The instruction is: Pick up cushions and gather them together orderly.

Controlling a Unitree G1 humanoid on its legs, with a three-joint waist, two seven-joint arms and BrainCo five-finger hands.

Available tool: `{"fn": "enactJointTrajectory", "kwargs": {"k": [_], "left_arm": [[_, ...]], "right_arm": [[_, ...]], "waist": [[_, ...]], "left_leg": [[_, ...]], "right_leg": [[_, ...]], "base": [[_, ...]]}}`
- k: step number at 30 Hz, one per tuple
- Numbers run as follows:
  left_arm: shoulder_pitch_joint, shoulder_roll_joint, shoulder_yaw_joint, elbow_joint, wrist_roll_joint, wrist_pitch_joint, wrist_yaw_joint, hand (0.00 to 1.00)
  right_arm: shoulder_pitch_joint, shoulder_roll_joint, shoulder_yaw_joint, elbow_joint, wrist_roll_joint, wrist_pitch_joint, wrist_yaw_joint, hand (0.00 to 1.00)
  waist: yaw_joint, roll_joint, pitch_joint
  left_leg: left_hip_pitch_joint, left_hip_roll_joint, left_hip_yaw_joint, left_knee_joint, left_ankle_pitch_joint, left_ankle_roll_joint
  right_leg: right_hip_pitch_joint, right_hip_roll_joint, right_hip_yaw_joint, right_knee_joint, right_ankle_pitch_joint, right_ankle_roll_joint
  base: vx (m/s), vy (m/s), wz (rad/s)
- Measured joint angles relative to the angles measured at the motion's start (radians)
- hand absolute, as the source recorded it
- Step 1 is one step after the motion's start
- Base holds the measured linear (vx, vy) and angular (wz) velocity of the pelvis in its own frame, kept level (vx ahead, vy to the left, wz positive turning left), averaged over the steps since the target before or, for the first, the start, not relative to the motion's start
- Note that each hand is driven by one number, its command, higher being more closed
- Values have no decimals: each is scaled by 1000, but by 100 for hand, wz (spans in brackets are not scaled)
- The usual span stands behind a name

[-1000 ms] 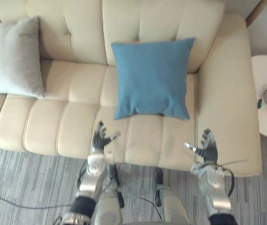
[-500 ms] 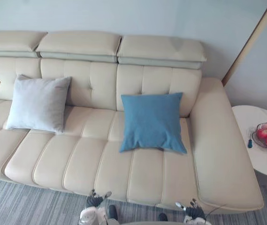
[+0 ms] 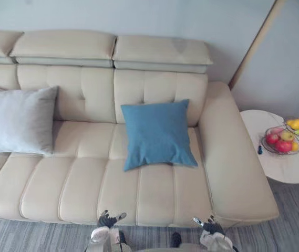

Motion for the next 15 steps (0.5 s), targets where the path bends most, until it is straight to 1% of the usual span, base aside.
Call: {"fn": "enactJointTrajectory", "kwargs": {"k": [1,2,3,4,5,6,7,8,9,10,11,12,13,14,15], "left_arm": [[-2,3,-3,-33,0,-1,0,0],[-1,6,-2,-61,0,-2,1,0],[2,13,-1,-77,0,-2,1,0],[7,15,4,-90,0,-2,1,0],[4,3,12,-90,0,0,2,0],[24,-21,16,-90,0,1,4,0],[37,-29,1,-88,-1,1,12,0],[45,-32,-14,-86,-1,1,19,0],[47,-38,-19,-85,-2,4,19,0],[39,-42,-22,-83,-3,4,19,0],[47,-56,-21,-83,-4,4,19,0],[49,-57,-20,-84,-3,4,19,0],[44,-58,-22,-86,-3,2,17,0],[44,-58,-17,-87,-2,2,18,0],[41,-57,-11,-87,-2,2,18,0]], "right_arm": [[12,4,2,1,0,1,-2,0],[22,5,10,3,0,1,-3,0],[25,5,17,4,0,1,-4,0],[20,3,20,5,0,2,-5,0],[10,-6,20,5,0,2,-6,0],[-2,-19,20,1,0,0,-11,0],[-3,-22,20,-5,0,-3,-13,0],[-7,-19,20,-10,0,-4,-16,0],[-12,-16,21,-21,1,-3,-19,0],[-15,-18,22,-24,1,-3,-21,0],[-15,-19,22,-23,1,-2,-26,0],[-2,-19,22,-23,1,0,-28,0],[8,-14,21,-20,2,1,-29,0],[8,-17,20,-17,2,4,-33,0],[9,-23,21,-17,2,5,-34,0]], "waist": [[-4,-14,1],[-3,-33,2],[-3,-48,-3],[4,-55,-4],[12,-41,2],[36,-1,3],[49,5,2],[57,7,3],[57,17,18],[55,38,38],[47,54,50],[43,45,50],[44,42,49],[44,38,51],[42,27,53]], "left_leg": [[-15,-2,-22,52,1,2],[-45,-8,-48,105,-6,12],[-76,-14,-64,144,-6,13],[-103,-13,-74,175,-7,13],[-112,1,-75,187,-7,14],[-124,32,-75,193,0,17],[-151,42,-73,210,7,10],[-175,44,-73,220,14,-1],[-197,50,-84,223,30,-17],[-206,63,-105,222,53,-25],[-203,74,-125,200,96,-27],[-201,72,-128,183,108,-27],[-204,74,-127,214,80,-20],[-205,68,-128,257,45,-15],[-205,54,-133,329,-16,0]], "right_leg": [[-47,-33,-32,308,-103,14],[-37,-58,-32,433,-118,38],[-21,-77,-30,470,-102,49],[-1,-74,-27,423,-130,83],[20,-53,-39,368,-140,92],[75,-17,-49,252,-165,69],[106,-8,-65,166,-200,30],[115,-5,-76,110,-224,8],[140,6,-84,48,-245,-20],[154,23,-94,17,-245,-31],[155,36,-121,18,-238,-43],[149,29,-138,18,-236,-55],[145,24,-154,19,-229,-71],[141,17,-159,20,-223,-77],[135,-1,-161,19,-211,-75]], "base": [[-38,-107,59],[-30,-152,79],[-77,-210,63],[-103,-172,26],[-126,-143,-11],[-155,-135,-30],[-164,-148,-25],[-180,-174,-7],[-219,-165,8],[-405,-206,28],[-328,-143,36],[-364,-84,39],[-183,-2,25],[-264,22,17],[-205,69,11]]}}
